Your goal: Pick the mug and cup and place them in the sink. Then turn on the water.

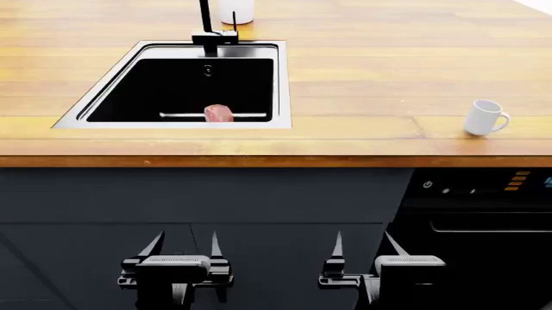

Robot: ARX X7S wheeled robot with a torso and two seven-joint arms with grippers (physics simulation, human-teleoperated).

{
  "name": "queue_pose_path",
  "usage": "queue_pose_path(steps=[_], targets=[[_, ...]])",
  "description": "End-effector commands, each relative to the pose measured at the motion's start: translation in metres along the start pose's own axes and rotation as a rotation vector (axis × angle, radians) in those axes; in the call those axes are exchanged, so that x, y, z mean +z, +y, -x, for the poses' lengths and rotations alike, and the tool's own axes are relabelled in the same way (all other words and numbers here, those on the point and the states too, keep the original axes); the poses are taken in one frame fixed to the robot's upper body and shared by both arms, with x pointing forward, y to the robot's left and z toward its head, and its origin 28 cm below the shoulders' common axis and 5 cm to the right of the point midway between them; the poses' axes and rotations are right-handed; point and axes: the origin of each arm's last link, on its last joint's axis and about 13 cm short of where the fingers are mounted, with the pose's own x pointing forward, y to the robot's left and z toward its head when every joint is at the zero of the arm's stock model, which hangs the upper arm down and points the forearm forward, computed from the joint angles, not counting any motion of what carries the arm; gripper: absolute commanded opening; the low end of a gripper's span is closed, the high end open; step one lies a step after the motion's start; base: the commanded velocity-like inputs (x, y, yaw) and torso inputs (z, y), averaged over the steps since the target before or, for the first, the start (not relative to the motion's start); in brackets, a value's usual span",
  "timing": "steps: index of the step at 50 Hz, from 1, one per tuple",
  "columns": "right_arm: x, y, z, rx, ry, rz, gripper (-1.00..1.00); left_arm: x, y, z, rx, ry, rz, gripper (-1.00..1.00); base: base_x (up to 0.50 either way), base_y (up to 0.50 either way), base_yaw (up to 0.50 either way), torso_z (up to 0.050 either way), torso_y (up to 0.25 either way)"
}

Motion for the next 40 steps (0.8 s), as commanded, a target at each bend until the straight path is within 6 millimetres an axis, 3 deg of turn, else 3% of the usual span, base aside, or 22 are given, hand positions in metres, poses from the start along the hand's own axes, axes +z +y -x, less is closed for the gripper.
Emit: queue_pose_path(steps=[1, 9, 40], targets=[[-0.0001, 0.0007, -0.0003, 0.0, 0.0, 0.003, 1.0, -0.0002, 0.0, -0.0002, -0.001, 0.001, -0.001, 1.0, 0.0, 0.0, 0.0, 0.0, 0.0], [-0.0008, 0.0016, -0.0017, -0.003, 0.011, 0.007, 1.0, -0.0013, 0.0, -0.0012, -0.003, 0.008, -0.003, 1.0, 0.0, -0.2, 0.0, 0.0, 0.0], [-0.0008, 0.0006, -0.002, -0.007, 0.017, 0.007, 1.0, -0.0008, -0.0009, -0.0019, -0.005, 0.012, 0.006, 1.0, 0.0, -0.42, 0.0, 0.0, 0.0]])
